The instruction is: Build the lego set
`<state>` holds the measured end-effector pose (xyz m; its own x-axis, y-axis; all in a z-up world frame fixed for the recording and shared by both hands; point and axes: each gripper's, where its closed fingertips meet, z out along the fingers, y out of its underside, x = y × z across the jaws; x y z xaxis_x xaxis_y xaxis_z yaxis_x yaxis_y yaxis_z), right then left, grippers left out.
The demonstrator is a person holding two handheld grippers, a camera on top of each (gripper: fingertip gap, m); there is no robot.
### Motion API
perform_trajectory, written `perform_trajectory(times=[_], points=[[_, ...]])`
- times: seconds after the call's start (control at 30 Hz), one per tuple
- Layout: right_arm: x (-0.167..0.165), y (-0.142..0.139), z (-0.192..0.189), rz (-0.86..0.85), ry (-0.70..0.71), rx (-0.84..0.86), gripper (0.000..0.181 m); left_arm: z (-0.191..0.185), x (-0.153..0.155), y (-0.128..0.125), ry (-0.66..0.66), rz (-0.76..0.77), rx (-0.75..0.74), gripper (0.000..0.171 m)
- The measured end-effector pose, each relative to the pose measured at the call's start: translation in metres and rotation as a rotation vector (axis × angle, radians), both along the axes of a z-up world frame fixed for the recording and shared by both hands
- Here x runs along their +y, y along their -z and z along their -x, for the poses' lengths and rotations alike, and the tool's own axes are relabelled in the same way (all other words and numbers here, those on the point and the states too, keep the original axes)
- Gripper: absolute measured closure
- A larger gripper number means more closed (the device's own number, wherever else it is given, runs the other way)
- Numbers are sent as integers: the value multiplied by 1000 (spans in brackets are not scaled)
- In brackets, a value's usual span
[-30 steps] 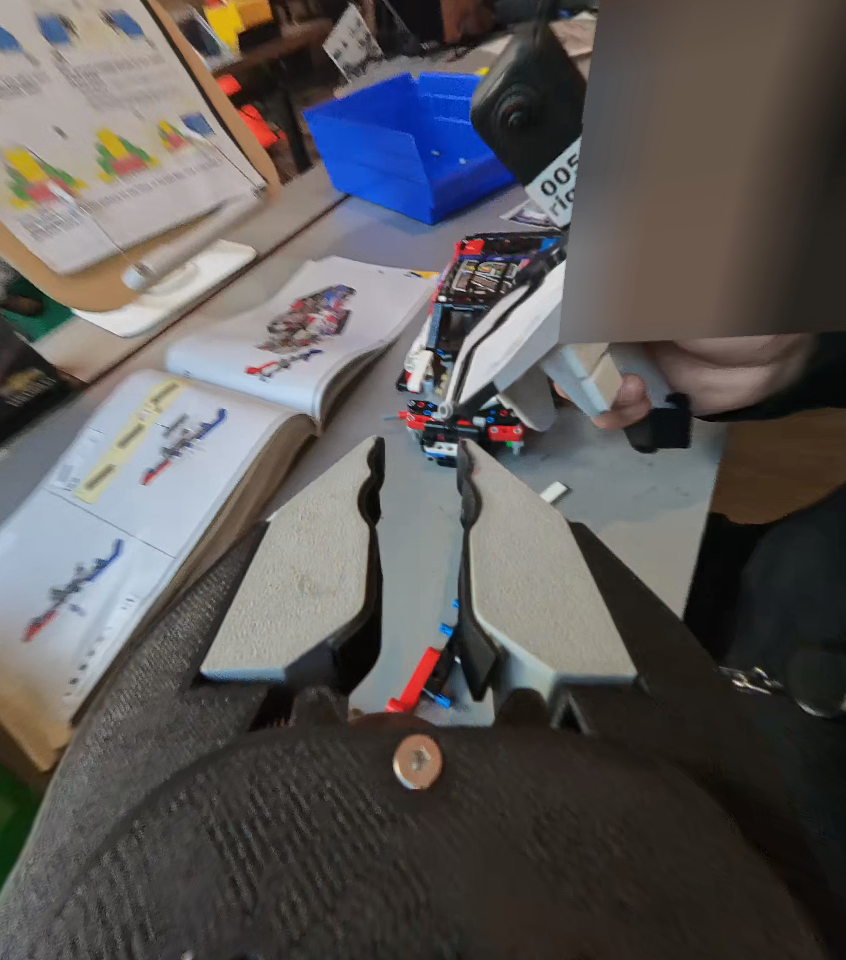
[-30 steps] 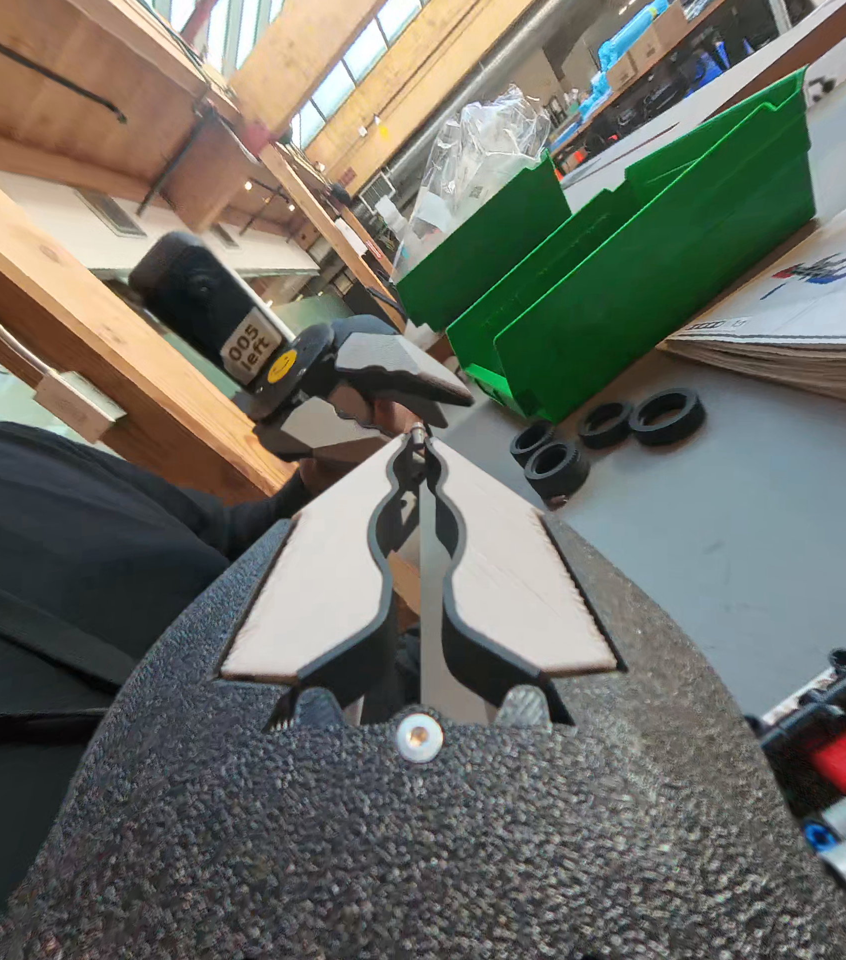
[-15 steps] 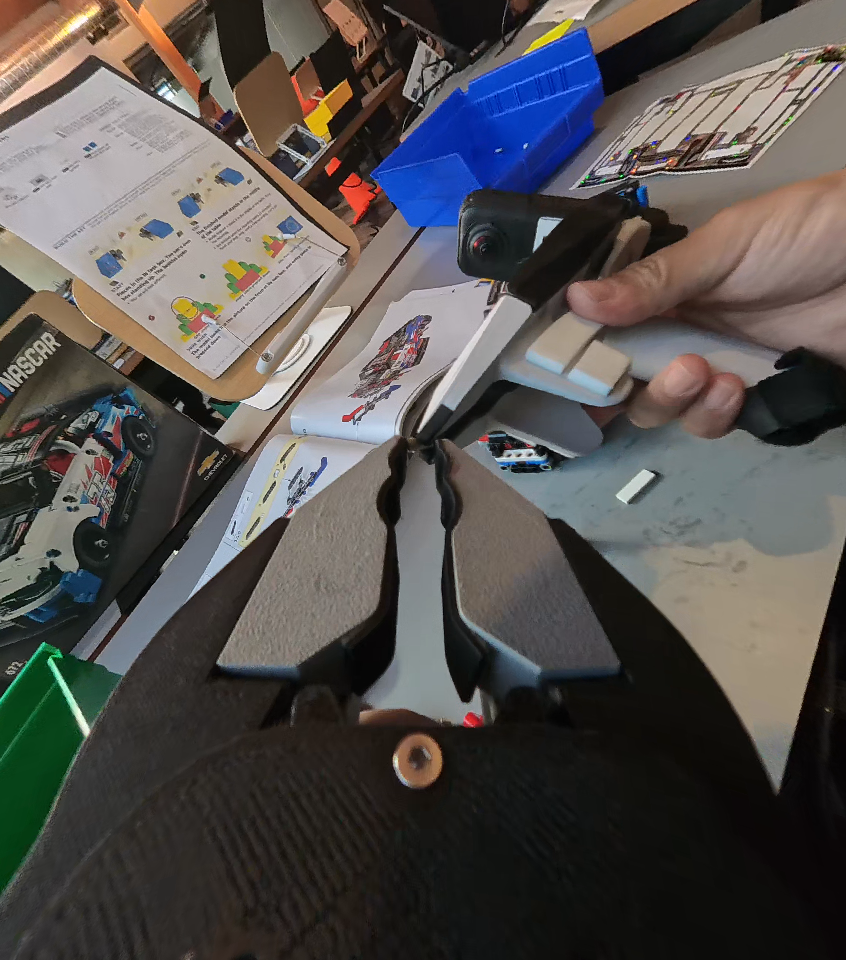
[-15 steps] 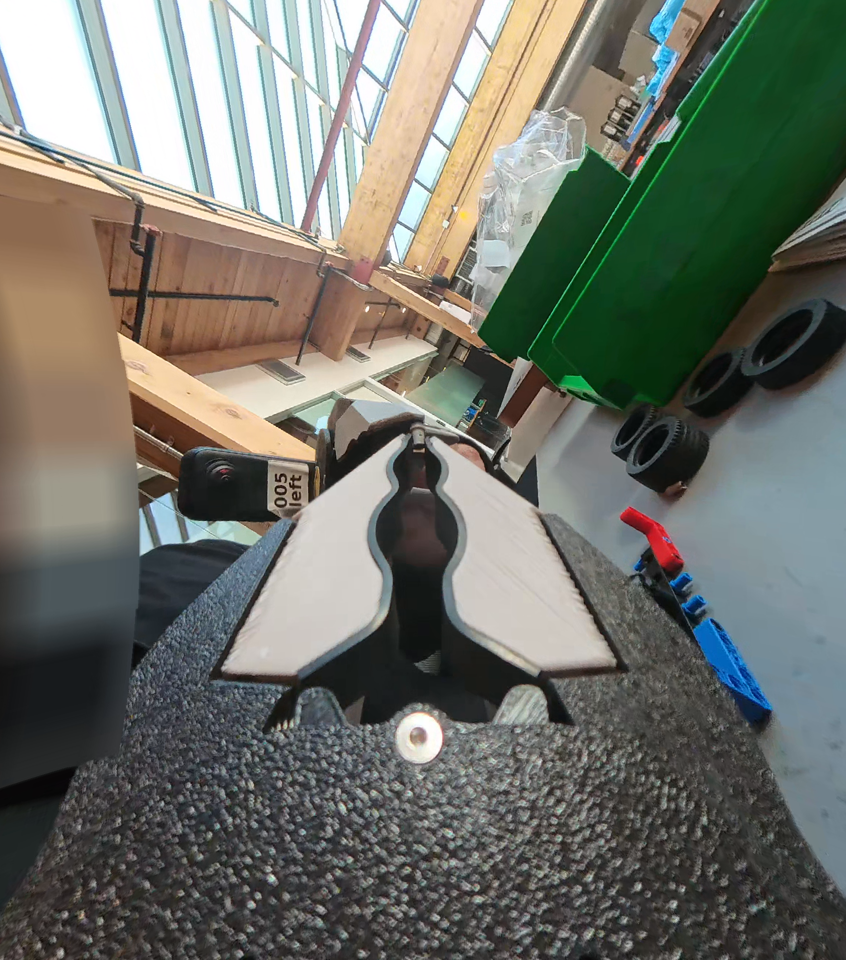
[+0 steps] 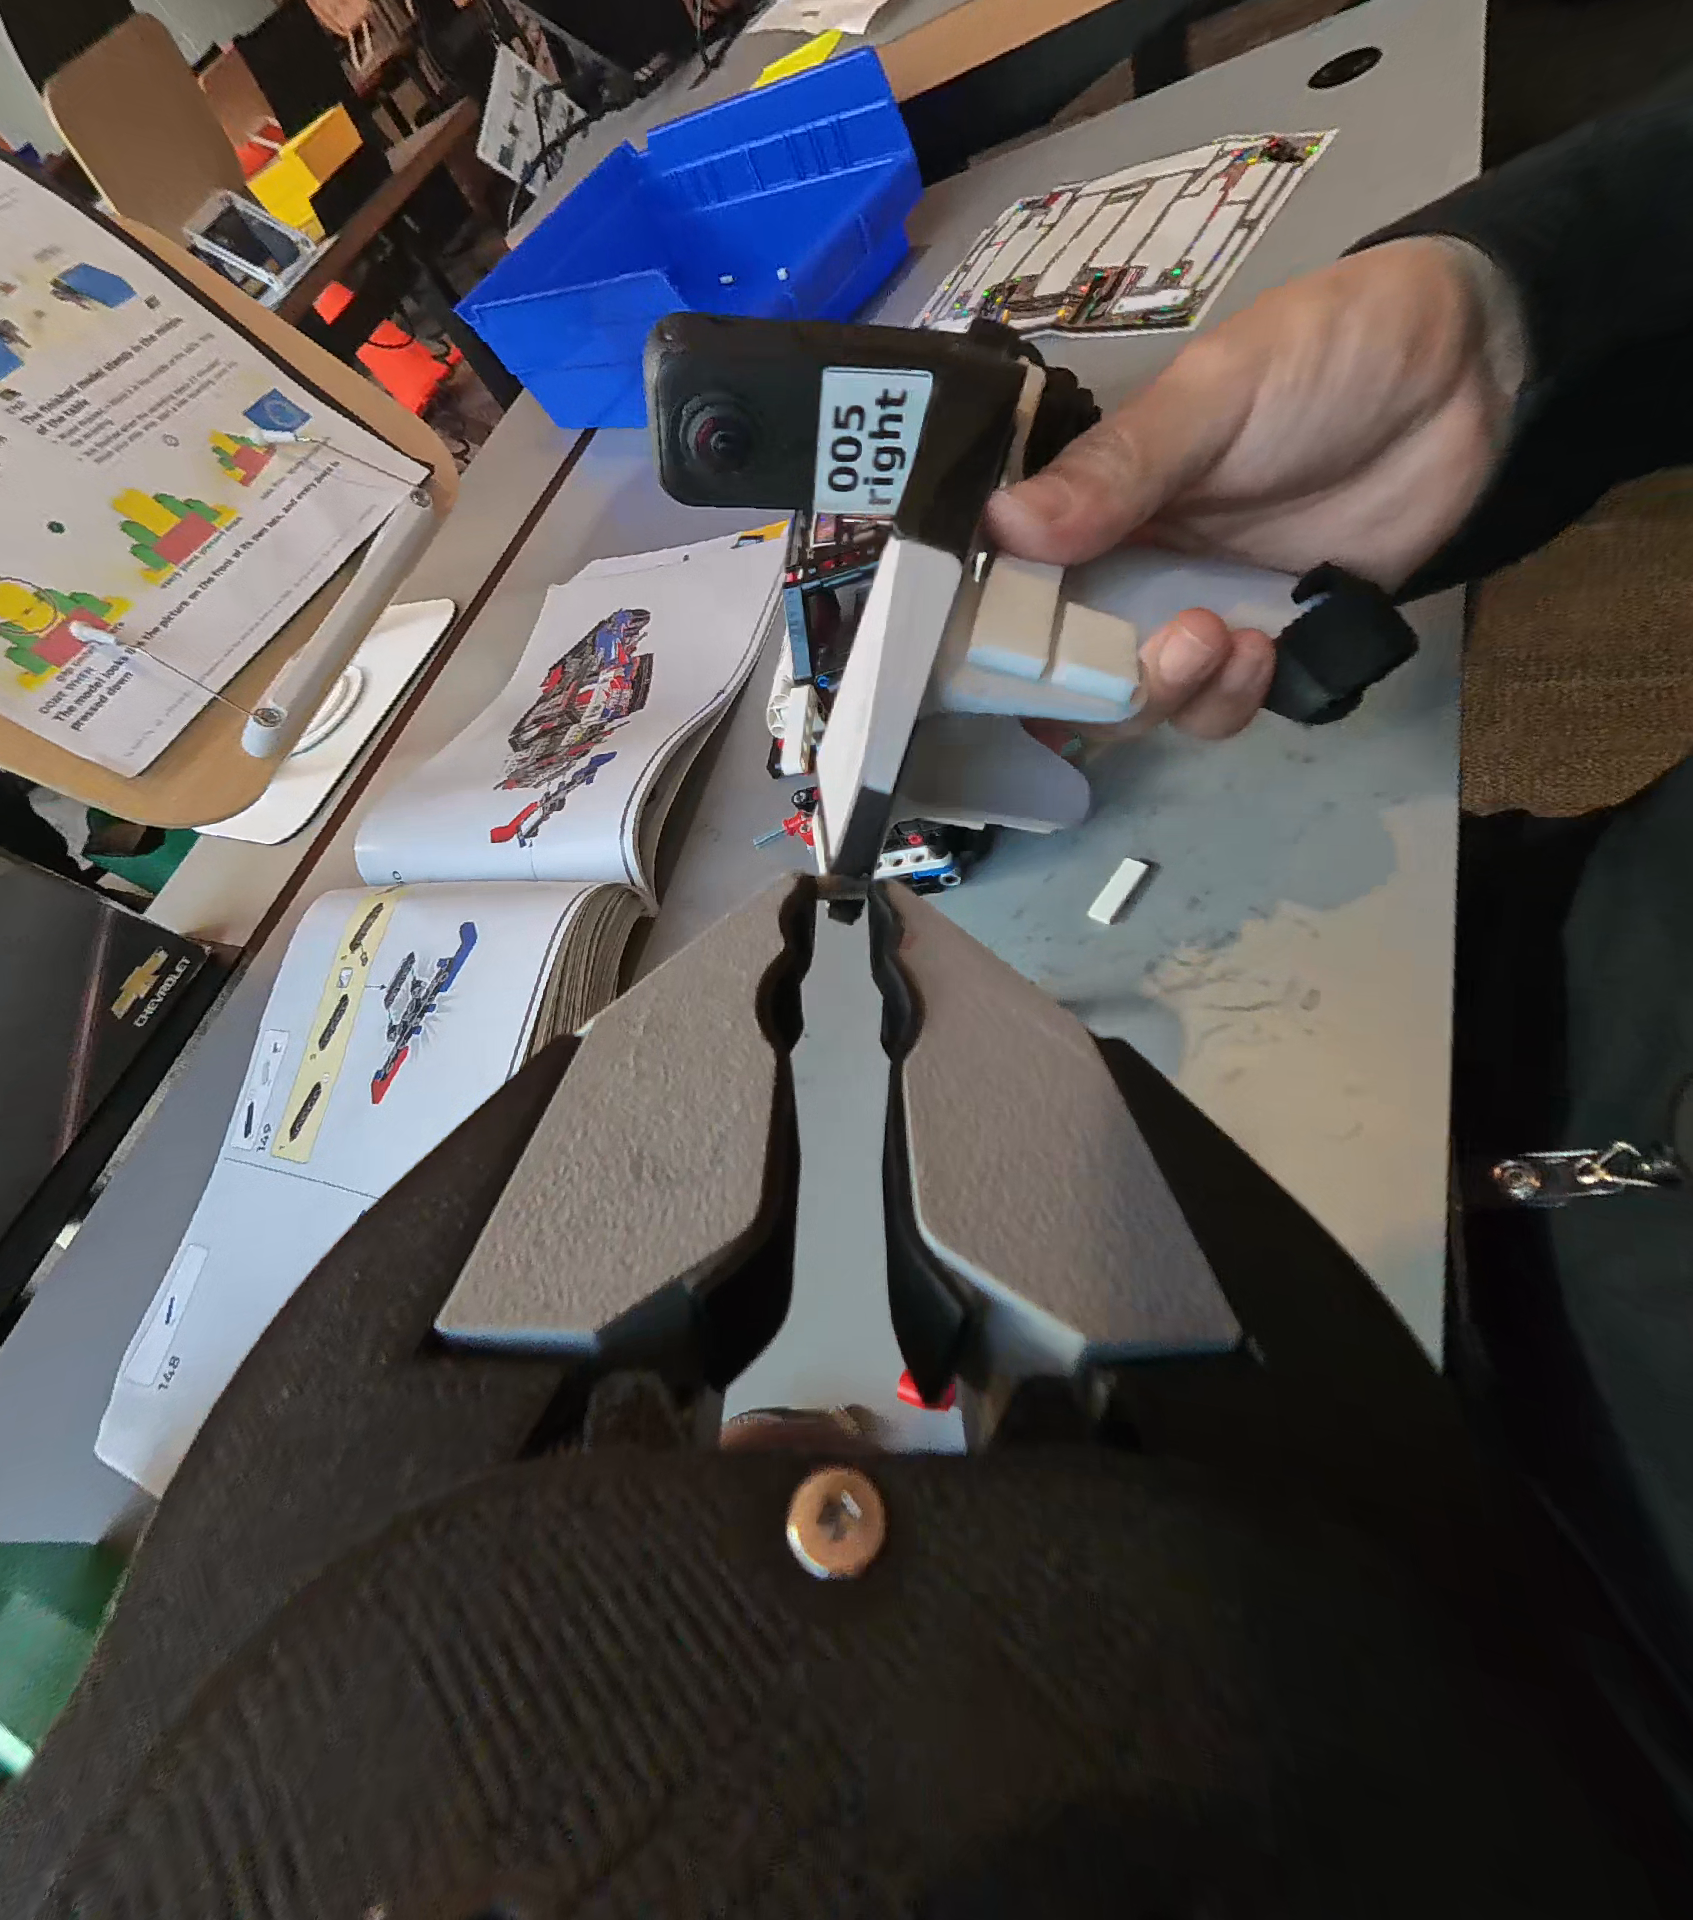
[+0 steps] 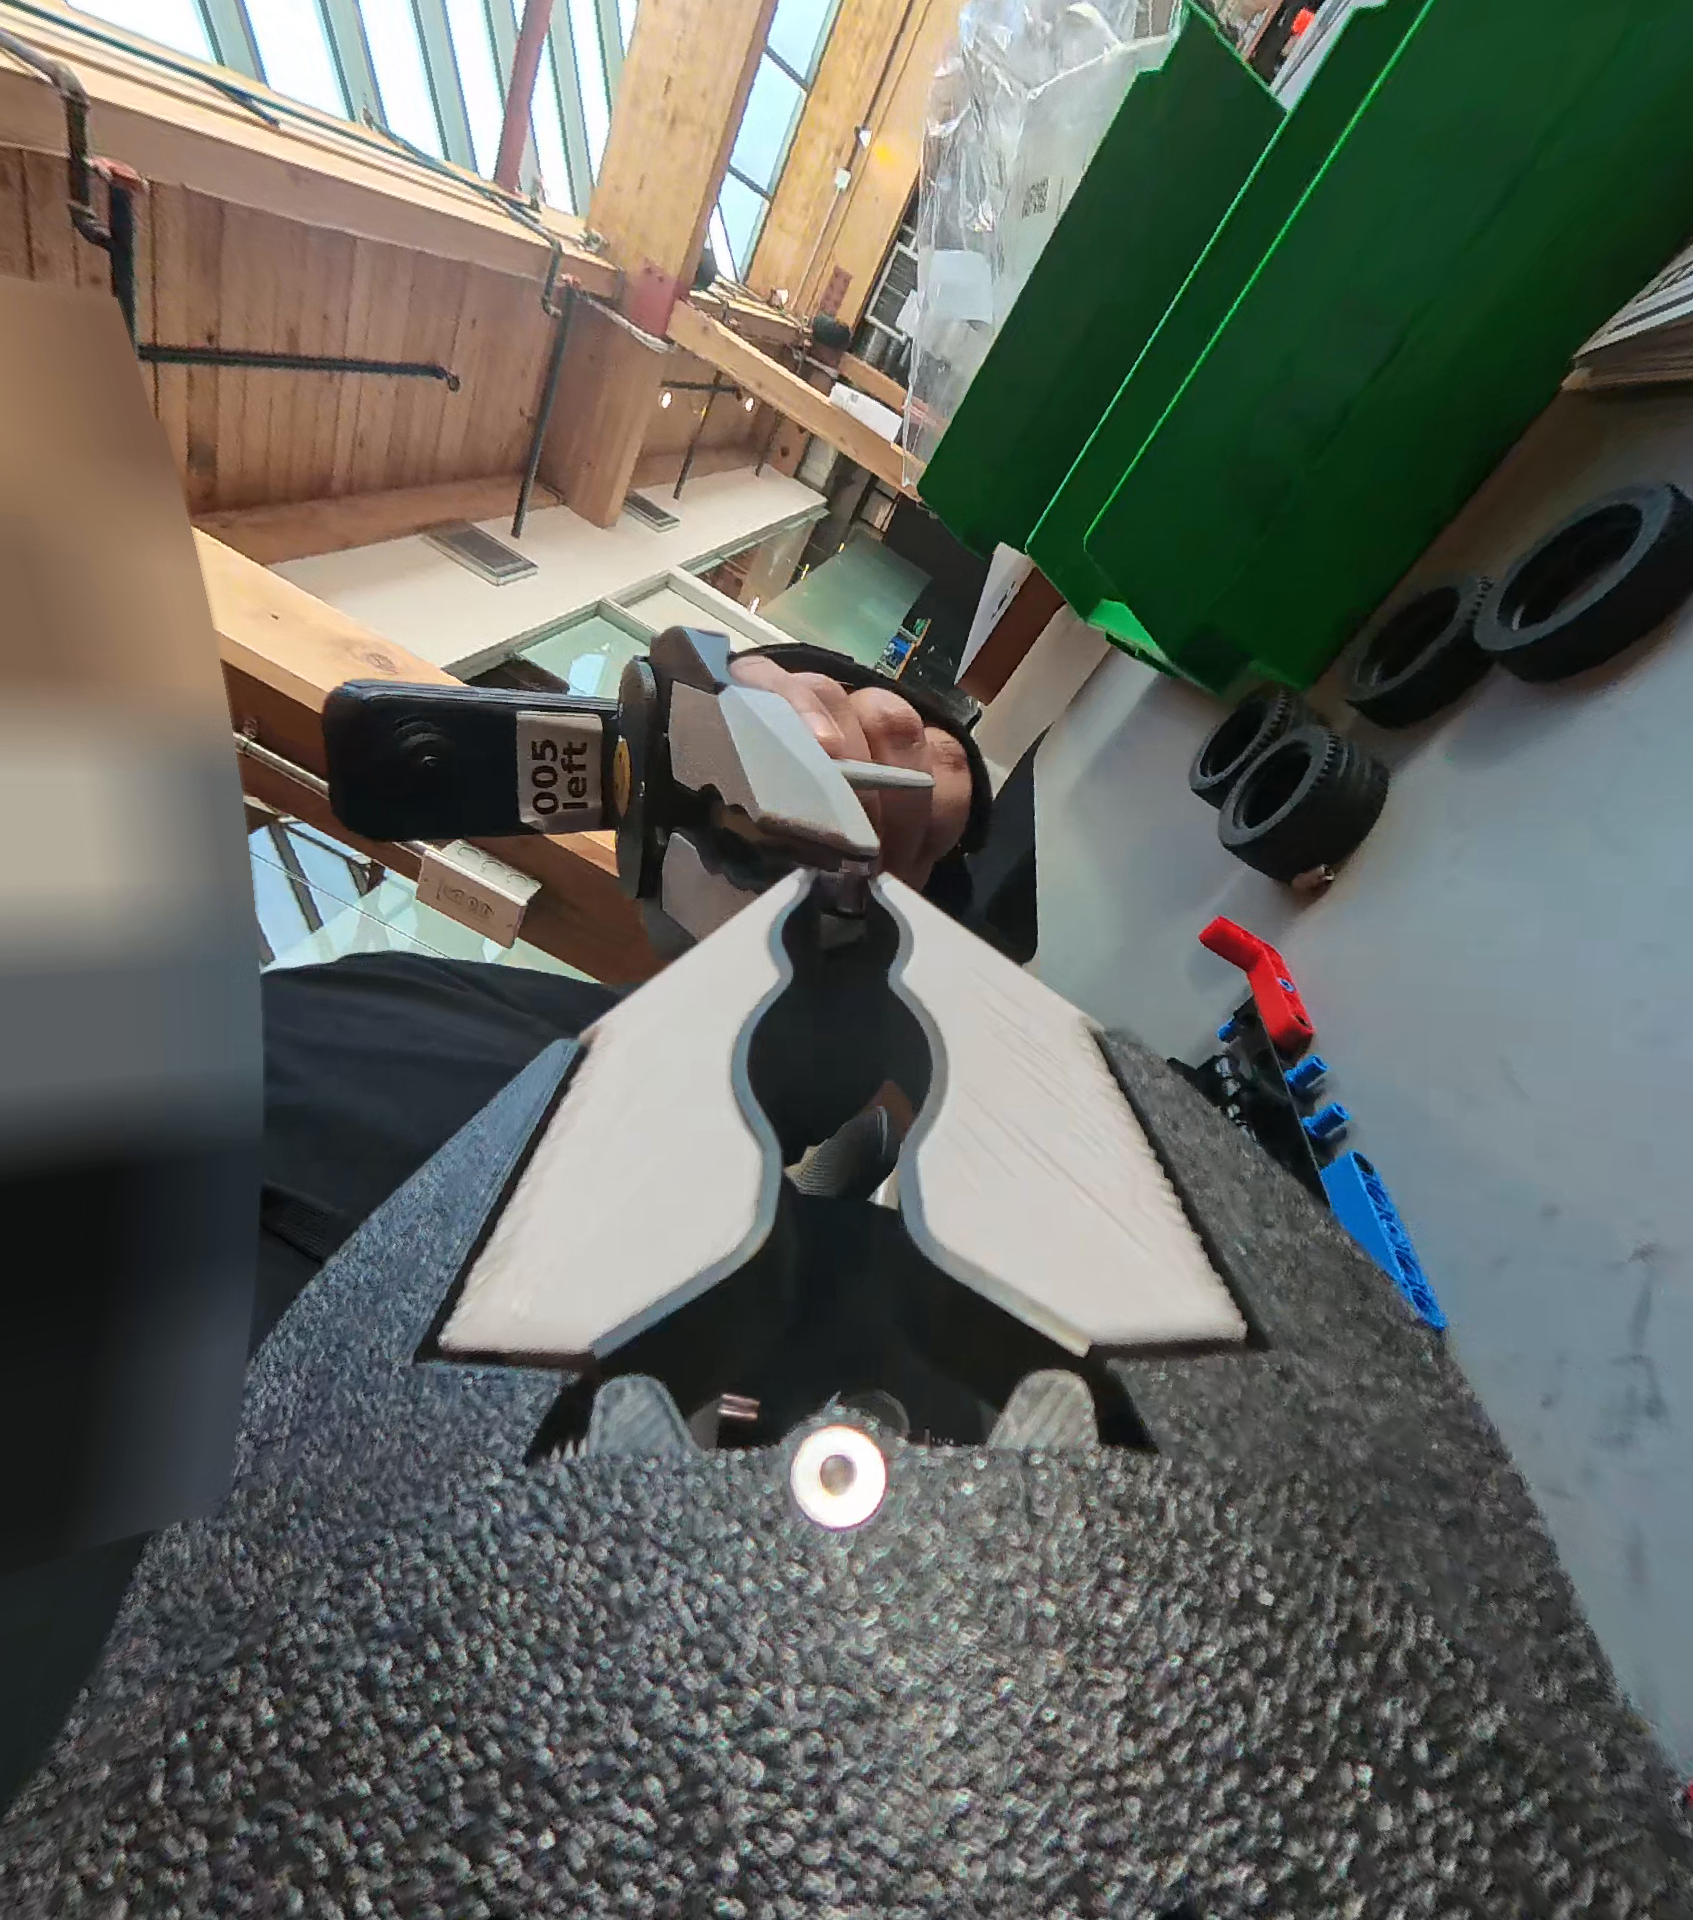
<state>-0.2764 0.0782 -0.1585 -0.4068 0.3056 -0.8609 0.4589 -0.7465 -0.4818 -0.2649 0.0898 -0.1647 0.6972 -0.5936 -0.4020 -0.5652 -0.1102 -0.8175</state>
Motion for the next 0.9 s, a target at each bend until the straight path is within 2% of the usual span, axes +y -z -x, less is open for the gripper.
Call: perform_trajectory(times=[0.17,0.5,0.7,0.9], points=[[-2,2,0,-44,1,-4,175,0,-5,1,24,-14,16,165],[-13,21,1,-316,-19,-75,177,0,-18,21,99,-23,207,165],[-20,25,4,-266,-40,-93,177,5,-25,26,135,-12,326,165],[-21,27,8,-240,-21,-92,178,9,-26,28,148,30,330,164]])
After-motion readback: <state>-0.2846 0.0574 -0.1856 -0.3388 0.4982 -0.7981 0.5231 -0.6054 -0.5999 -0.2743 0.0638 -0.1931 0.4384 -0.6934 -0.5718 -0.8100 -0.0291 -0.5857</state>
